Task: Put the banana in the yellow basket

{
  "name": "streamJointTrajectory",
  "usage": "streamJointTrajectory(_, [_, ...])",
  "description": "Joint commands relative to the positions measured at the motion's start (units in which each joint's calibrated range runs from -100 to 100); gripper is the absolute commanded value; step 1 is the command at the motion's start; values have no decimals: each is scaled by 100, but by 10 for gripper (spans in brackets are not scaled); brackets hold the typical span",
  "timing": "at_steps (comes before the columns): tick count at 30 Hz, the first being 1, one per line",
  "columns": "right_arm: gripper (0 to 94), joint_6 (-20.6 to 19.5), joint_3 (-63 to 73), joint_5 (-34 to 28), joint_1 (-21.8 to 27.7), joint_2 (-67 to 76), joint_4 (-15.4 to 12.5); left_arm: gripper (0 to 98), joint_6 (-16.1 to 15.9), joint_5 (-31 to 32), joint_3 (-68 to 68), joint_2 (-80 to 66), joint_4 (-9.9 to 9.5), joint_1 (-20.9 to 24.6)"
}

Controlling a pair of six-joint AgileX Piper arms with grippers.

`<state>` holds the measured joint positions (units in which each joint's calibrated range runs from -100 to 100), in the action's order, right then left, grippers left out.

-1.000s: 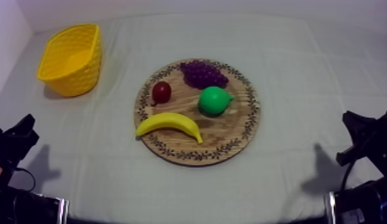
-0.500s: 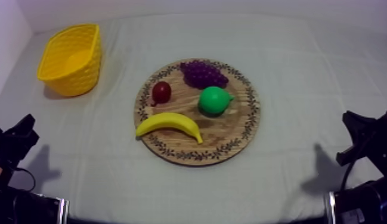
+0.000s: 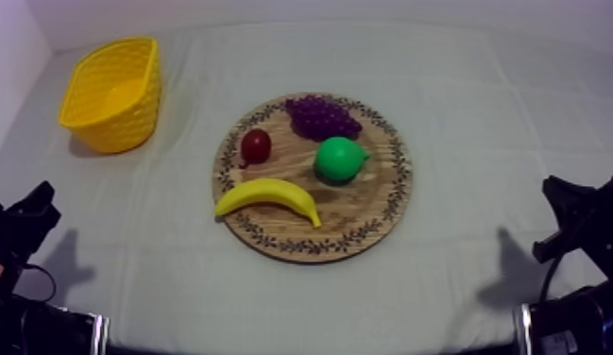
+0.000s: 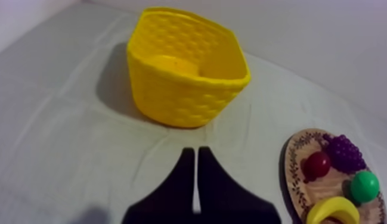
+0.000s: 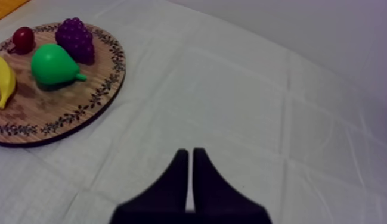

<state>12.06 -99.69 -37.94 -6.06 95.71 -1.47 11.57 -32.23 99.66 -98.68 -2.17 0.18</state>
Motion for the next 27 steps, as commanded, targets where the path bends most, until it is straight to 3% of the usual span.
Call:
streamJointTrajectory(1, [5,3,3,-5,1,4,-2,8,-115,159,-75,188,9,-78])
streamJointTrajectory(6, [5,3,3,-5,1,4,-2,8,-394,327,-1064,988,62,-322])
streamJointTrajectory(12, [5,3,3,-5,1,4,-2,11,-839,-150,-3525,2314,17,-789])
streamJointTrajectory(16, [5,3,3,-5,1,4,-2,15,-892,-318,-4966,3156,-379,-1392])
streamJointTrajectory(23, [5,3,3,-5,1,4,-2,19,-550,-1063,-6587,4411,-1457,-2879])
streamJointTrajectory(27, [5,3,3,-5,1,4,-2,19,-455,-1206,-6953,5033,-1703,-3399])
